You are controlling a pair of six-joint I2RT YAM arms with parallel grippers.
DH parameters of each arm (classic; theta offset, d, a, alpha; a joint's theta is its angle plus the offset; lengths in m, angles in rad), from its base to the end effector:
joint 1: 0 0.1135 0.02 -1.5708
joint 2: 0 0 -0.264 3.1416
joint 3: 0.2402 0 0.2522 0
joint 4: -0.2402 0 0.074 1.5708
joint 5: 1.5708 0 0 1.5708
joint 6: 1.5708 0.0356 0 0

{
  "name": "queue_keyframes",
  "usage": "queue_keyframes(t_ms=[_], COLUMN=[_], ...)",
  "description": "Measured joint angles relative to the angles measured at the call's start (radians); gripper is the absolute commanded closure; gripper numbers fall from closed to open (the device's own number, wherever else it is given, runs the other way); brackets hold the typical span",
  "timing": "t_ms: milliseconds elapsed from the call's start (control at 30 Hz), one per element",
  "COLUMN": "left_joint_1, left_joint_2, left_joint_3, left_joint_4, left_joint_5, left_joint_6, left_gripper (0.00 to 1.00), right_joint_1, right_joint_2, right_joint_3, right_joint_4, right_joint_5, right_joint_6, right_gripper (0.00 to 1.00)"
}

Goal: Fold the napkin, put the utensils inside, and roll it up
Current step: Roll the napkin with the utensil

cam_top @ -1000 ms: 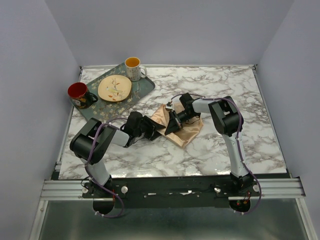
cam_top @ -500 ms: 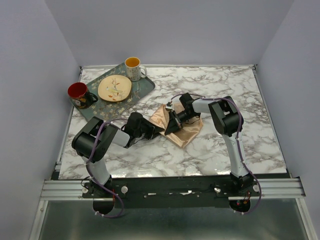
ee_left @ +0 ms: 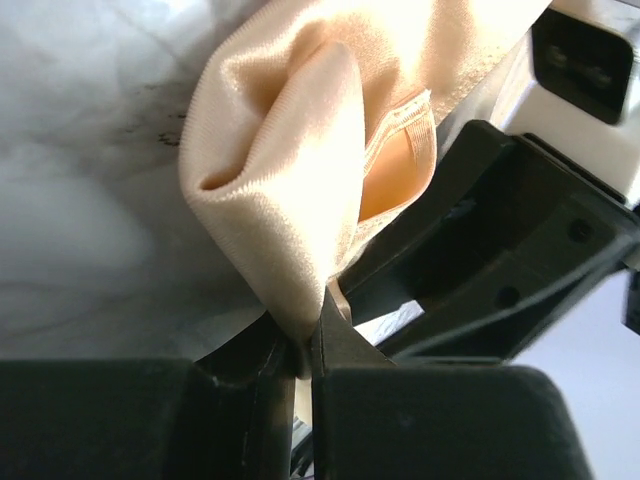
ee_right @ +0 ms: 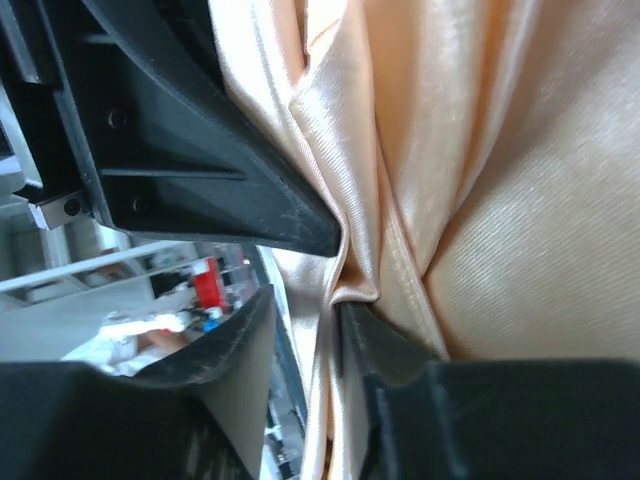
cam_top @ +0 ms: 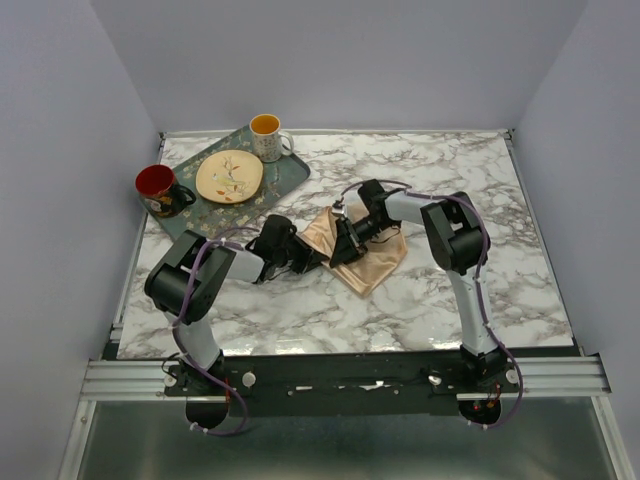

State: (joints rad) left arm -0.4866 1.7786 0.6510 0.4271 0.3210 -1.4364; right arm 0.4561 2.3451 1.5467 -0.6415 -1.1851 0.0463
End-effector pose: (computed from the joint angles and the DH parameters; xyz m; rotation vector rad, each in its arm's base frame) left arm 0.2742 -0.1578 0.1068 -1.0214 2.4173 -1.2400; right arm 0.3714 0.2190 0.0820 0.6085 -2.3933 -1.6490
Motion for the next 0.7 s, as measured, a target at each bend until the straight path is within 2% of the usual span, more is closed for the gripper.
queue_keyframes(t_ms=[167,467,700], left_joint_1=[0.000,0.001,0.001], left_joint_2=[0.002,0.034,0.076], left_joint_3=[0.053,0.230,0.382], left_joint_4=[-0.093,-0.382,-0.640], left_joint_5=[-0.003,-0.008,-0.010], left_joint_6=[0.024,0.081,0.129], left_gripper=[1.00,1.00,1.00], right_joint_1=[0.005,0.076,0.262], right_joint_2=[-0.111,-0.357,-0.549], right_joint_3=[0.008,0.020,-0.256], right_joint_4=[-0.049,-0.105,0.088], right_joint_5=[0.189,0.633,0.917], right_joint_6=[-0.014,-0.060,-0.066], right_gripper=[0.44,0.43,0.42])
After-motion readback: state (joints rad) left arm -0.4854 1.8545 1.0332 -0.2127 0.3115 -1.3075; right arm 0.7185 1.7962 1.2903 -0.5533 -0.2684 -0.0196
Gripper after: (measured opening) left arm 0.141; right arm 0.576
